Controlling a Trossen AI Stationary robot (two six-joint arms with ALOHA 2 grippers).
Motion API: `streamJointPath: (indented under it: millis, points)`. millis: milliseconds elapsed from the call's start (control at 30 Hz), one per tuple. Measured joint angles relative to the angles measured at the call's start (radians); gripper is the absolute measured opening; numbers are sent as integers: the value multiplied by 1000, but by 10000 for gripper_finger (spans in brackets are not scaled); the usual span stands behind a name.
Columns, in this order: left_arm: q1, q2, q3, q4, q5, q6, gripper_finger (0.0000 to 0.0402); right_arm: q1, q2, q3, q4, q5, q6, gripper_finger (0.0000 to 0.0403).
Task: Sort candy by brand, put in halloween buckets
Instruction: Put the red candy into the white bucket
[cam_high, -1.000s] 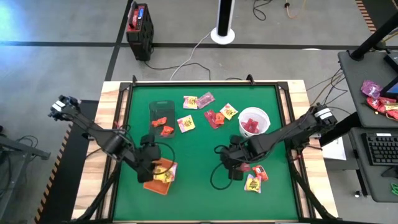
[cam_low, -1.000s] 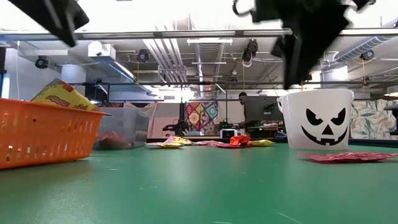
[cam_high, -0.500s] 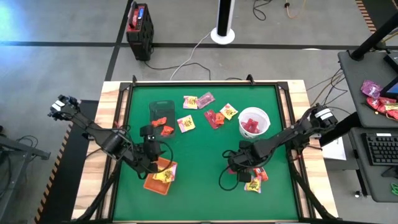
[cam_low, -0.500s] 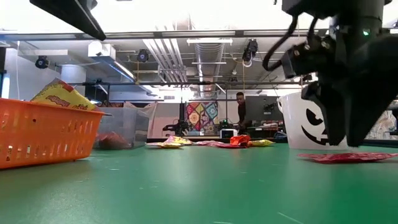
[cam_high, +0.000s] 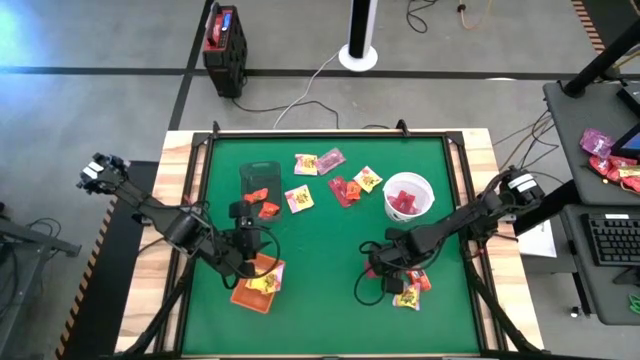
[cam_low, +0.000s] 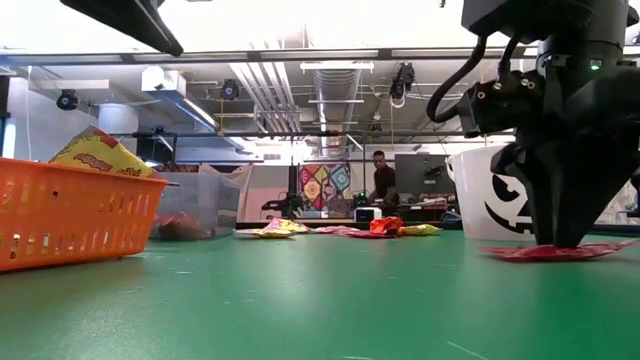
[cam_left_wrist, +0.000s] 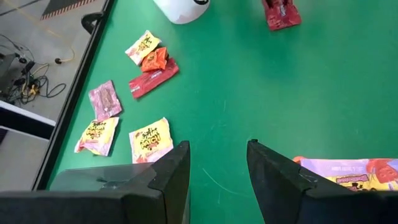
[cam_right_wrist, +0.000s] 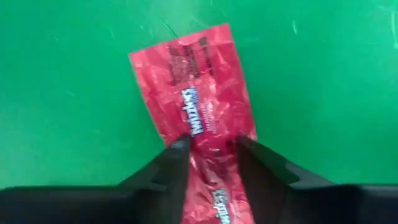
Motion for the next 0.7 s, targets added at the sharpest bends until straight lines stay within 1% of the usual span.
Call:
streamJointPath:
  millis: [133, 167, 200, 400, 567, 700]
  points:
    - [2, 0, 0, 5, -1, 17, 143, 0, 16, -13, 20, -6, 11, 39]
    - [3, 0, 0, 5, -1, 20, 143, 0, 21, -14, 23, -7, 12, 25]
    - [3, 0, 0, 6, -1, 24, 143, 0, 28, -14, 32, -6, 12, 19]
    - [5, 0, 0, 12, -24, 40, 143, 1, 5, -14, 142, 24, -6, 10]
    - [5, 1, 0, 12, -26, 47, 143, 17, -64, 0, 192, 111, -33, 8]
    - [5, 1, -1, 14, -26, 51, 143, 21, -100, -1, 191, 160, -40, 8]
